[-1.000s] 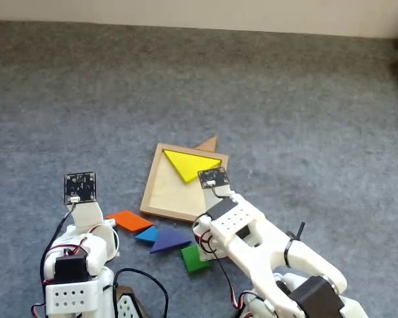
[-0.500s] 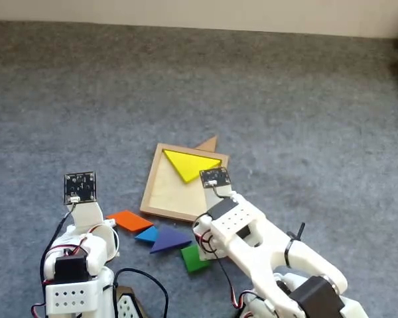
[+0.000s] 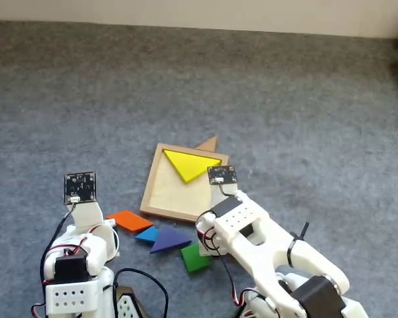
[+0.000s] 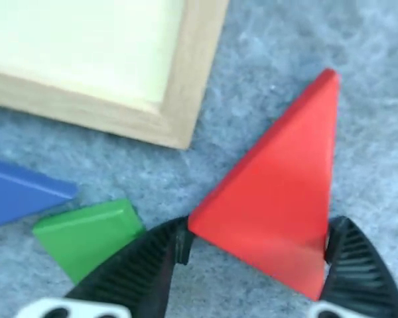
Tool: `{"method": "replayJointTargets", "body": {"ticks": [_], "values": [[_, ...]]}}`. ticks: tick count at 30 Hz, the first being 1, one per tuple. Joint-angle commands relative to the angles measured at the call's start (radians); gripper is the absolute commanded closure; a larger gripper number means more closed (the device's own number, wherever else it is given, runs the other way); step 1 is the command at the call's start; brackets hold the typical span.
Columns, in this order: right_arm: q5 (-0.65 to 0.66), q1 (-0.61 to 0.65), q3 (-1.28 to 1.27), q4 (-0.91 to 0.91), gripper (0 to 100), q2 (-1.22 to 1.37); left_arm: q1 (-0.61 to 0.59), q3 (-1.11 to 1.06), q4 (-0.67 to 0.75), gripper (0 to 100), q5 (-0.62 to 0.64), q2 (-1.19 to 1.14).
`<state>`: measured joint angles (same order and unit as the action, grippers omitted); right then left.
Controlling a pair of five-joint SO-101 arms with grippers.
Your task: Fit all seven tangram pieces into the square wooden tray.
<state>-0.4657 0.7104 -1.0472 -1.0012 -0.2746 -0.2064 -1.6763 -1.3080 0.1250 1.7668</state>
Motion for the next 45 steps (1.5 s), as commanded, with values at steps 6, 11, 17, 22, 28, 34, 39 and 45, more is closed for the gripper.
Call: {"method": "replayJointTargets", "body": {"ticks": [6, 11, 17, 22, 28, 34, 39, 45], "values": [[-0.015, -0.031, 0.012, 0.056, 68.0, 0.004, 0.010, -0.019, -0.005, 99, -0.009, 0.053], [-0.037, -0.033, 0.041, 0.054, 68.0, 0.004, 0.010, -0.019, -0.005, 99, -0.009, 0.053], [-0.071, -0.031, 0.045, 0.056, 67.8, 0.004, 0.010, -0.019, -0.005, 99, -0.009, 0.053], [-0.074, -0.035, 0.074, 0.056, 67.8, 0.004, 0.010, -0.019, -0.005, 99, -0.009, 0.053], [-0.098, -0.079, 0.082, 0.081, 67.8, 0.005, 0.010, -0.019, -0.005, 99, -0.009, 0.053], [-0.103, -0.091, 0.079, 0.127, 67.8, 0.005, 0.010, -0.019, -0.005, 99, -0.009, 0.053], [-0.104, -0.093, 0.081, 0.127, 67.8, 0.004, 0.010, -0.019, -0.005, 99, -0.009, 0.053], [-0.100, -0.151, 0.082, 0.125, 67.8, 0.002, 0.010, -0.019, -0.005, 99, -0.009, 0.053]]}}
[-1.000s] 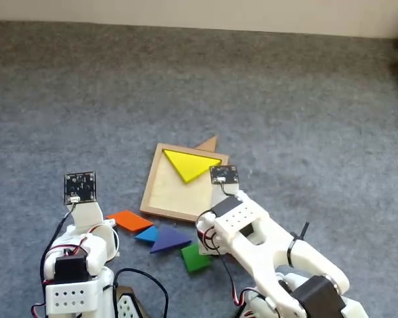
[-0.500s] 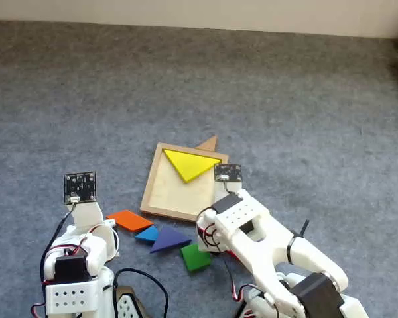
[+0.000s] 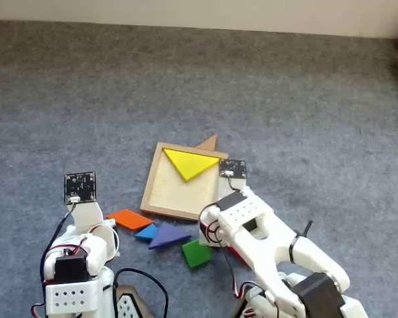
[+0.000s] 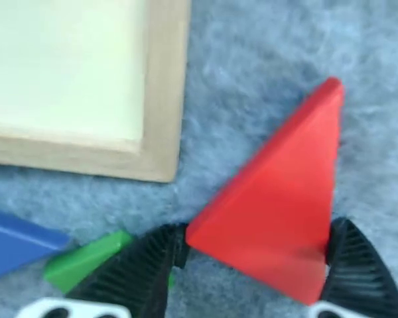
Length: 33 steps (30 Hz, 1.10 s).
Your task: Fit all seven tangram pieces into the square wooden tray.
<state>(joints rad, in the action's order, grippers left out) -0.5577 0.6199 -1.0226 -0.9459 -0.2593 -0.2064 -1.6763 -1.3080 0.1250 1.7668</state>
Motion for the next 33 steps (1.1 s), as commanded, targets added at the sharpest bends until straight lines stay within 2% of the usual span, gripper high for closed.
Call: {"method": "replayJointTargets", "body": {"ticks": [1, 9, 18, 24, 29, 33], "values": [[-0.008, -0.062, 0.058, 0.070, 67.8, -0.013, 0.010, -0.019, -0.005, 99, -0.009, 0.053], [-0.006, -0.012, 0.058, 0.028, 67.8, -0.031, 0.010, -0.019, -0.005, 99, -0.009, 0.053], [-0.006, -0.002, 0.038, -0.033, 67.7, -0.377, 0.010, -0.019, -0.005, 99, -0.009, 0.053], [-0.006, -0.005, 0.005, 0.054, 67.7, -0.286, 0.010, -0.019, -0.005, 99, -0.009, 0.053], [-0.008, -0.013, 0.018, 0.056, 67.7, -0.154, 0.010, -0.019, -0.005, 99, -0.009, 0.053], [-0.006, -0.081, 0.018, 0.056, 67.7, -0.127, 0.010, -0.019, -0.005, 99, -0.009, 0.053]]}}
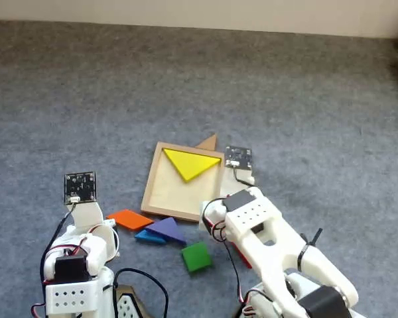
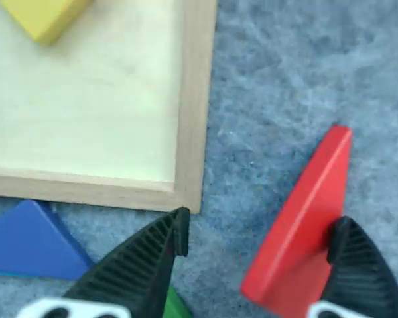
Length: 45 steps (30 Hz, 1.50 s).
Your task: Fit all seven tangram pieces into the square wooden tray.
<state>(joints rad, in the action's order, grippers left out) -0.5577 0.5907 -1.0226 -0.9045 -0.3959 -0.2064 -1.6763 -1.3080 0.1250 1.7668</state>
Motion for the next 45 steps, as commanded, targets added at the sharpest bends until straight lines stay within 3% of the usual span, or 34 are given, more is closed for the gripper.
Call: {"method": "replayJointTargets", "body": {"ticks": [1, 11, 20, 26, 37, 41, 45], "values": [[-0.006, -0.064, 0.018, 0.015, 67.7, 0.005, 0.010, -0.019, -0.005, 99, -0.009, 0.053], [-0.005, -0.071, 0.010, 0.010, 67.7, -0.042, 0.010, -0.019, -0.005, 99, -0.009, 0.053], [0.040, -0.065, 0.019, 0.015, 67.7, 0.071, 0.010, -0.019, -0.005, 99, -0.009, 0.053], [0.035, 0.019, 0.013, 0.010, 67.7, 0.077, 0.010, -0.019, -0.005, 99, -0.009, 0.053], [0.043, 0.045, 0.010, 0.007, 67.7, 0.077, 0.010, -0.019, -0.005, 99, -0.009, 0.053], [0.037, 0.105, 0.018, -0.088, 67.7, 0.077, 0.010, -0.019, -0.005, 99, -0.009, 0.053], [0.041, 0.074, 0.041, -0.104, 67.7, 0.077, 0.010, -0.019, -0.005, 99, -0.009, 0.053]]}}
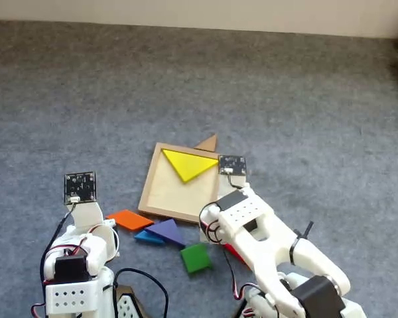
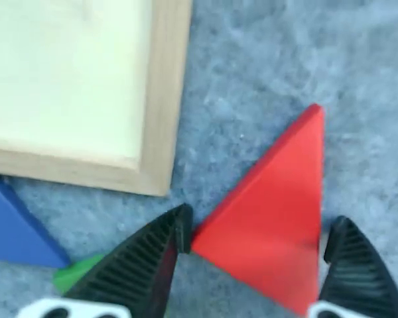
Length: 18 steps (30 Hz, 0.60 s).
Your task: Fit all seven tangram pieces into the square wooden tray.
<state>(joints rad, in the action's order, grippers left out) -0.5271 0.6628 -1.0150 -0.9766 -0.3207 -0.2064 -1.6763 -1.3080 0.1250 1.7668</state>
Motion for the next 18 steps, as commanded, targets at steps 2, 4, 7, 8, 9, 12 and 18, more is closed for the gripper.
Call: {"method": "replayJointTargets", "body": {"ticks": [2, 4, 7, 8, 9, 12, 18], "values": [[0.012, -0.025, 0.031, -0.031, 67.7, 0.002, 0.010, -0.019, -0.005, 99, -0.009, 0.053], [0.012, -0.031, 0.028, -0.031, 67.7, 0.002, 0.010, -0.019, -0.005, 99, -0.009, 0.053], [0.012, -0.028, 0.025, -0.031, 67.7, 0.002, 0.010, -0.019, -0.005, 99, -0.009, 0.053], [0.012, -0.028, 0.025, -0.031, 67.7, 0.002, 0.010, -0.019, -0.005, 99, -0.009, 0.053], [0.015, -0.027, 0.025, -0.031, 67.7, 0.002, 0.010, -0.019, -0.005, 99, -0.009, 0.053], [0.072, 0.015, 0.025, -0.038, 67.7, 0.002, 0.010, -0.019, -0.005, 99, -0.009, 0.053], [0.078, 0.048, 0.025, -0.035, 67.7, 0.002, 0.010, -0.019, -0.005, 99, -0.009, 0.053]]}}
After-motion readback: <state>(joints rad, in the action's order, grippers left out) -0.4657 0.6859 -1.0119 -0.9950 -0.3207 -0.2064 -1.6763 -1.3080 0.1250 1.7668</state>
